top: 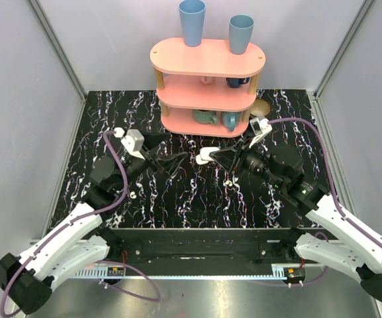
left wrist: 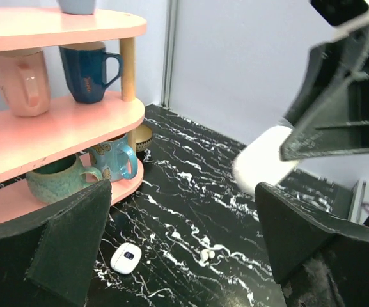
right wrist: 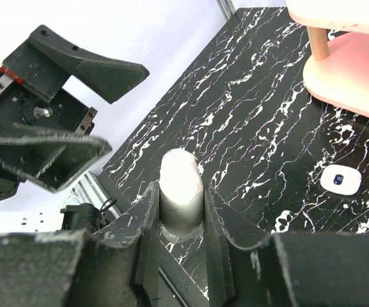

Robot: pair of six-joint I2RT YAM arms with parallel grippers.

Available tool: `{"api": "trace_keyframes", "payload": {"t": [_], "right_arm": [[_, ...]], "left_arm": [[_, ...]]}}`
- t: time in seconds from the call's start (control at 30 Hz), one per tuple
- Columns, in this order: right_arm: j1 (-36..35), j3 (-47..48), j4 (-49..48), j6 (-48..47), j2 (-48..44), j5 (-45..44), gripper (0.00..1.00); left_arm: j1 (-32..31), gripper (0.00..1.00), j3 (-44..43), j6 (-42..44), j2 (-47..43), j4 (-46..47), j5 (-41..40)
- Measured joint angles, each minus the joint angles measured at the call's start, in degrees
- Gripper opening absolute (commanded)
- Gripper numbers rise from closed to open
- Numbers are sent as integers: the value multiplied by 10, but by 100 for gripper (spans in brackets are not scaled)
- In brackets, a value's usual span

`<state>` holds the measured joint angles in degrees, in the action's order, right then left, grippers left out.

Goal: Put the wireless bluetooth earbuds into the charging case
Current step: Pass from the right arm to the left

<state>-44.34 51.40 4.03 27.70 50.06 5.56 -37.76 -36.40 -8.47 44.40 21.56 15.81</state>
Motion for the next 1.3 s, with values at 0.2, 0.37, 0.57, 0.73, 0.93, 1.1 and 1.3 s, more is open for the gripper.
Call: {"api": "trace_keyframes", "payload": {"t": [0.2, 0.37, 0.57, 0.73, 0.93, 1.1, 1.3], "right_arm": [[0, -3, 0, -24, -9, -4, 0], [1, -5, 0, -45, -20, 12, 0], [1, -6, -27, -54, -35, 36, 0], [1, -7, -56, -45, -37, 61, 0], [1, -18, -83, -32, -37, 75, 0], [1, -31, -94, -23, -36, 78, 0], [1, -39, -104, -15, -36, 87, 0]], "left_arm": [[82, 99, 23, -144, 43, 100, 70], [89, 99, 25, -250, 107, 212, 151], [88, 99, 51, -428, 213, 443, 230], [61, 99, 66, -496, 270, 475, 243], [28, 99, 67, -510, 269, 503, 238], [22, 96, 67, -520, 269, 512, 214], [13, 70, 66, -531, 269, 515, 193]]}}
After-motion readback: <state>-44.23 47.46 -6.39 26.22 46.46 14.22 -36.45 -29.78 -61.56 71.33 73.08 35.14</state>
